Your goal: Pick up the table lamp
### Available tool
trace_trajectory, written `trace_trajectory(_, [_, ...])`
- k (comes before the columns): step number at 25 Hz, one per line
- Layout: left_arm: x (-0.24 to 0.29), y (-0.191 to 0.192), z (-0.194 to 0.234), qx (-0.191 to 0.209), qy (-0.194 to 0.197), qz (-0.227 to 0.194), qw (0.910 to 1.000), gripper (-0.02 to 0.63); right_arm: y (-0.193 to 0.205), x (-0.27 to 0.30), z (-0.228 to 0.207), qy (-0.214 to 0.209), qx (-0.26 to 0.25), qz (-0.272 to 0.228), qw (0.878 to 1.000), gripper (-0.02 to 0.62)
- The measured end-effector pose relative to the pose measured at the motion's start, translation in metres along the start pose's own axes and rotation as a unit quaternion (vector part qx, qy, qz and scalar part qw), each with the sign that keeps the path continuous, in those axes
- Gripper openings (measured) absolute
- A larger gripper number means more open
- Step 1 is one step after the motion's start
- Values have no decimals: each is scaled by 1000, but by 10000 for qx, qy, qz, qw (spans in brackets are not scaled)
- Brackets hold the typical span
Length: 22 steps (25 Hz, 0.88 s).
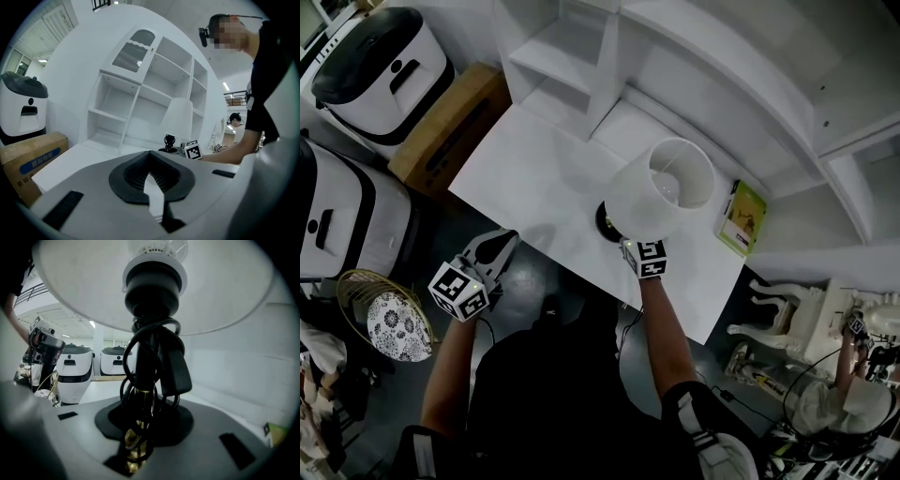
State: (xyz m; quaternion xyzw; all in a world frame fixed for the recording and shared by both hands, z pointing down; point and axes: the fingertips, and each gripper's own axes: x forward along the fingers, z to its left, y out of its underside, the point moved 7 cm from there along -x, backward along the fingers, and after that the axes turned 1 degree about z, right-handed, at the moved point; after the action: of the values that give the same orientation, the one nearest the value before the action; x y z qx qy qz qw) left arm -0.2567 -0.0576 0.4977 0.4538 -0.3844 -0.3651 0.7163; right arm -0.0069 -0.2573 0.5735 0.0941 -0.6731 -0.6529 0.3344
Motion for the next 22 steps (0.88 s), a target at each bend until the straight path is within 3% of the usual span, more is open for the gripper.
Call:
trace_trajectory(9, [6, -23, -11, 149, 318, -257, 9990, 11, -45, -22, 6, -12, -20, 29, 10000, 100])
trace_trajectory(22, [-8, -31, 4, 103, 239, -588, 9979, 11, -86, -38, 5, 5, -88, 167, 9998, 100])
